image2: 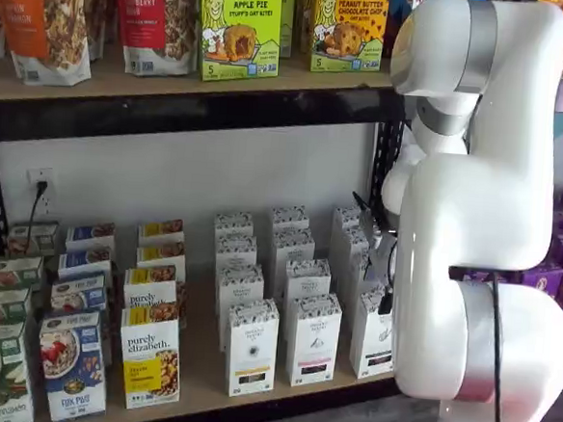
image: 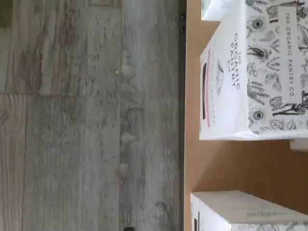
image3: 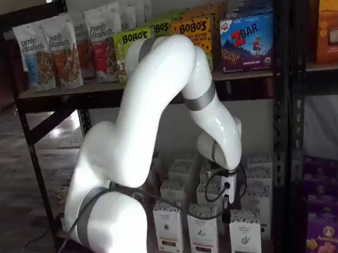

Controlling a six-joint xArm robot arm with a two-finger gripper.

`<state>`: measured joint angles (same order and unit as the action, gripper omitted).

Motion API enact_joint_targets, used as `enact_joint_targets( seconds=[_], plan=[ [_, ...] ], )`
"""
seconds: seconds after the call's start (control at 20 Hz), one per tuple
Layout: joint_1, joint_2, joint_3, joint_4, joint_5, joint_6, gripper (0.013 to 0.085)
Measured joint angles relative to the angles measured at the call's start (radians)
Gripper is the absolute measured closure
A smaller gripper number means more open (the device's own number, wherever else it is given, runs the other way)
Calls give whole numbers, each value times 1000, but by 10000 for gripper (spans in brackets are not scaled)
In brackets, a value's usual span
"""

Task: Pick up the white box with a green strip in the middle, on the bottom shelf, the sixth box from the left

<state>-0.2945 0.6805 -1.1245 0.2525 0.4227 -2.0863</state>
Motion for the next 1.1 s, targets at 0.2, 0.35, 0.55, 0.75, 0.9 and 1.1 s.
enact_joint_targets(
  seconds=[0.2,0.35,0.55,0.75,0.9,1.1],
  plan=[
    [20,18,-79,-95,101,110,130],
    [35,35,-116,-103,118,134,130],
    [39,67,-146,-137,101,167,130],
    [33,114,-191,-162,88,182,130],
    [26,154,-235,-179,86,190,130],
    [24,201,-291,-207,94,213,130]
  ],
)
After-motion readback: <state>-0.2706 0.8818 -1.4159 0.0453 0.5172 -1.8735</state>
